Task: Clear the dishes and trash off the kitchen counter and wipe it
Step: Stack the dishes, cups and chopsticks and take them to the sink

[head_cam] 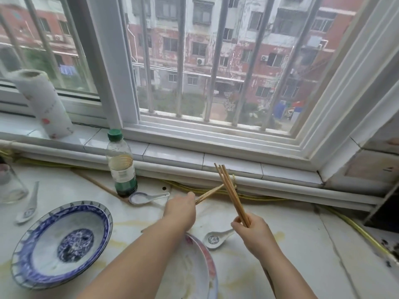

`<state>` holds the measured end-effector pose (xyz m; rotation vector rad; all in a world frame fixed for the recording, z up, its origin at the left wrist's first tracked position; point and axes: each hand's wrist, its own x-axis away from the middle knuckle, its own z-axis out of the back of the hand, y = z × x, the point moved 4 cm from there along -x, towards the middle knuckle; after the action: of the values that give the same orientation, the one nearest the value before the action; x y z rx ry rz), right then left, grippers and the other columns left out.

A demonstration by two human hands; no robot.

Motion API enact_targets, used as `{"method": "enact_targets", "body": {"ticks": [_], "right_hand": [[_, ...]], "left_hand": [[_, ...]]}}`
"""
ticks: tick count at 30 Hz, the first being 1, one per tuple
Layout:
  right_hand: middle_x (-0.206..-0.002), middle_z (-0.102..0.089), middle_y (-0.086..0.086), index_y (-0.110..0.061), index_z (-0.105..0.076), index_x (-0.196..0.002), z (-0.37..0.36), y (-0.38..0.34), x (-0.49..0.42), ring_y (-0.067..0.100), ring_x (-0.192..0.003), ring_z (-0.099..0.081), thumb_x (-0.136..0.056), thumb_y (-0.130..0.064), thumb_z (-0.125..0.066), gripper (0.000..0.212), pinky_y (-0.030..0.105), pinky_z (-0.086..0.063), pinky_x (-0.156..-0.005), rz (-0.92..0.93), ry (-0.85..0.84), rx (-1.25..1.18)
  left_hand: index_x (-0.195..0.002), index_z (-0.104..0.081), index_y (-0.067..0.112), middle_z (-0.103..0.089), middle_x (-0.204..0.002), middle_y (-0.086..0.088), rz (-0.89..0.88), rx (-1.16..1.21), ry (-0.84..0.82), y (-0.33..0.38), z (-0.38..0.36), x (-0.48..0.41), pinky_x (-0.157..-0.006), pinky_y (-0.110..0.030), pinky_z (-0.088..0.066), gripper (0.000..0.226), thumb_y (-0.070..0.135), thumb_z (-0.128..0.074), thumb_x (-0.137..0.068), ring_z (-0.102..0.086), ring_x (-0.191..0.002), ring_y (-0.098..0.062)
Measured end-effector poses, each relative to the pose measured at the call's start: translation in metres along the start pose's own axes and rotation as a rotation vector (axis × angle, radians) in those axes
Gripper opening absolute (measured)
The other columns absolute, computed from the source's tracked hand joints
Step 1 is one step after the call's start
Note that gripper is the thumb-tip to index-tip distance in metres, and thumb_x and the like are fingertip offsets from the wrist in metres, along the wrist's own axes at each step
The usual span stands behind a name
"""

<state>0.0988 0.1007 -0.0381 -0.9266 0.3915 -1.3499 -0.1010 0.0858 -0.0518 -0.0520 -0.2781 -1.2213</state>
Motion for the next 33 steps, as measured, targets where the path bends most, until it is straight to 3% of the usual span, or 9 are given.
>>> {"method": "enact_targets", "body": {"ticks": [4, 9, 11, 15, 17, 22, 25, 29, 33], "right_hand": [[-0.064, -0.051, -0.001, -0.014, -0.060, -0.081, -0.009, -0.034, -0.003, 0.017, -0.061, -0.046, -0.087, -0.023, -0.061, 0.011, 0.029, -0.037, -0.059, 0.041, 0.000, -0.075], [-0.056, -0.044, 0.000, -0.010, -0.057, -0.080, -0.039, -0.087, 0.002, 0.017, -0.050, -0.038, -0.088, -0.020, -0.060, 0.013, 0.028, -0.032, -0.048, 0.131, -0.009, -0.172], [-0.056, -0.044, 0.000, -0.009, -0.057, -0.080, -0.056, -0.109, 0.007, 0.017, -0.049, -0.037, -0.088, -0.019, -0.060, 0.013, 0.028, -0.031, -0.047, 0.172, -0.028, -0.195], [-0.057, -0.046, -0.002, -0.012, -0.059, -0.080, -0.096, -0.159, 0.020, 0.014, -0.052, -0.039, -0.089, -0.021, -0.060, 0.013, 0.028, -0.034, -0.050, 0.274, -0.093, -0.172], [-0.058, -0.047, -0.002, -0.013, -0.060, -0.080, -0.116, -0.182, 0.024, 0.014, -0.052, -0.041, -0.089, -0.022, -0.061, 0.013, 0.028, -0.036, -0.052, 0.312, -0.090, -0.154], [-0.060, -0.052, -0.001, -0.016, -0.058, -0.076, -0.182, -0.236, 0.029, 0.015, -0.055, -0.046, -0.089, -0.023, -0.058, 0.015, 0.031, -0.039, -0.057, 0.350, -0.118, -0.054], [-0.068, -0.062, 0.002, -0.018, -0.062, -0.080, -0.221, -0.258, 0.023, 0.018, -0.061, -0.053, -0.088, -0.026, -0.059, 0.011, 0.029, -0.041, -0.058, 0.338, -0.129, 0.071], [-0.076, -0.063, -0.002, -0.023, -0.060, -0.082, -0.264, -0.267, 0.004, 0.018, -0.072, -0.058, -0.089, -0.029, -0.056, 0.010, 0.028, -0.043, -0.063, 0.274, -0.134, 0.236], [-0.077, -0.061, -0.004, -0.027, -0.057, -0.083, -0.304, -0.269, -0.020, 0.019, -0.075, -0.058, -0.090, -0.026, -0.050, 0.009, 0.030, -0.049, -0.068, 0.214, -0.123, 0.440]], "left_hand": [[-0.110, -0.037, 0.013, -0.062, -0.107, -0.014, -0.037, 0.119, 0.018, -0.003, 0.027, 0.017, -0.067, -0.038, -0.036, 0.015, 0.012, -0.036, -0.096, -0.059, -0.097, -0.036], [-0.109, -0.040, 0.016, -0.063, -0.102, -0.009, -0.062, 0.315, 0.074, -0.039, 0.064, 0.050, -0.071, -0.039, -0.041, 0.013, 0.023, -0.033, -0.101, -0.057, -0.090, -0.032], [-0.106, -0.041, 0.019, -0.063, -0.097, -0.009, -0.082, 0.429, 0.217, -0.069, 0.076, 0.065, -0.075, -0.042, -0.045, 0.012, 0.025, -0.031, -0.101, -0.058, -0.090, -0.034], [-0.113, -0.046, 0.018, -0.052, -0.068, 0.004, -0.048, 0.625, 0.655, -0.150, 0.097, 0.096, -0.060, -0.037, -0.045, 0.019, 0.022, -0.031, -0.101, -0.055, -0.066, -0.029], [-0.108, -0.049, 0.019, -0.046, -0.060, 0.011, 0.010, 0.626, 0.731, -0.194, 0.100, 0.106, -0.056, -0.034, -0.041, 0.016, 0.024, -0.036, -0.101, -0.051, -0.059, -0.023], [-0.092, -0.055, 0.021, -0.060, -0.071, 0.000, 0.328, 0.581, 0.594, -0.322, 0.087, 0.106, -0.062, -0.036, -0.047, 0.021, 0.037, -0.042, -0.098, -0.056, -0.070, -0.026], [-0.100, -0.061, 0.021, -0.067, -0.088, -0.008, 0.517, 0.583, 0.456, -0.388, 0.066, 0.105, -0.066, -0.034, -0.045, 0.030, 0.039, -0.037, -0.099, -0.057, -0.079, -0.030], [-0.116, -0.061, 0.028, -0.068, -0.098, -0.007, 0.540, 0.576, 0.386, -0.432, 0.048, 0.106, -0.067, -0.032, -0.044, 0.030, 0.037, -0.037, -0.100, -0.061, -0.090, -0.030], [-0.111, -0.060, 0.027, -0.066, -0.093, -0.003, 0.471, 0.548, 0.321, -0.447, 0.041, 0.101, -0.071, -0.033, -0.046, 0.027, 0.036, -0.037, -0.099, -0.061, -0.090, -0.028]]}}
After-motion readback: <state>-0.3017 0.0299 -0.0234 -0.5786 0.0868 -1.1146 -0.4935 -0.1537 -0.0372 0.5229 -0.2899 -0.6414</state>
